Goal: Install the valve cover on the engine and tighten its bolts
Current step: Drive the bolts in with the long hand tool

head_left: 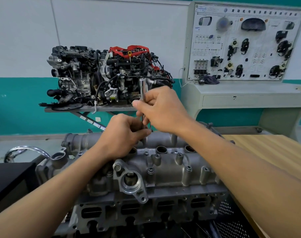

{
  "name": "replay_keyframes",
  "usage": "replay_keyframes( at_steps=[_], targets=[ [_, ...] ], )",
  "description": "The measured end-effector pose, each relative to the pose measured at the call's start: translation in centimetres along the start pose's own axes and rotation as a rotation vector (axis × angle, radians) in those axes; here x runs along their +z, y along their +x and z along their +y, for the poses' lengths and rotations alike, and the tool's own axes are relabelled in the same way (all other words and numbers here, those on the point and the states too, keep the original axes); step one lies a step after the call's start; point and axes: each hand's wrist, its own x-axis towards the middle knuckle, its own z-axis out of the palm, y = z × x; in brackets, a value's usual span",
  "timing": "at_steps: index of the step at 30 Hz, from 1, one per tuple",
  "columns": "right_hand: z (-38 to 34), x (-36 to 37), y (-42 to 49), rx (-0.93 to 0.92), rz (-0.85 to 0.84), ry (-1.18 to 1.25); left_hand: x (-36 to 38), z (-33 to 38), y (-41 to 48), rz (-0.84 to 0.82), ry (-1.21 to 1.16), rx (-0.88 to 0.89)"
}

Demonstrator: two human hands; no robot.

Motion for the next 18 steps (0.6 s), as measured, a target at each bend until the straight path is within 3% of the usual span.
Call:
replay_keyframes(
  at_steps=[3,6,11,18],
  targets=[
    [-2.0,-0.4,1.3,-0.079,-0.025,0.175,-2.5,0.9,0.0,0.099,-0.137,0.042],
    [-3.1,1.0,2.2,-0.098,-0.106,0.268,-5.2,0.4,-0.4,0.097,-0.135,-0.005],
    [-2.0,4.9,1.7,-0.072,-0.163,0.301,-6.5,-1.9,-2.3,0.064,0.021,-0.145],
    [-1.4,5.9,1.7,-0.110,-0.083,0.253,-6.0,-2.3,-2.0,0.065,-0.006,-0.183]
  ],
)
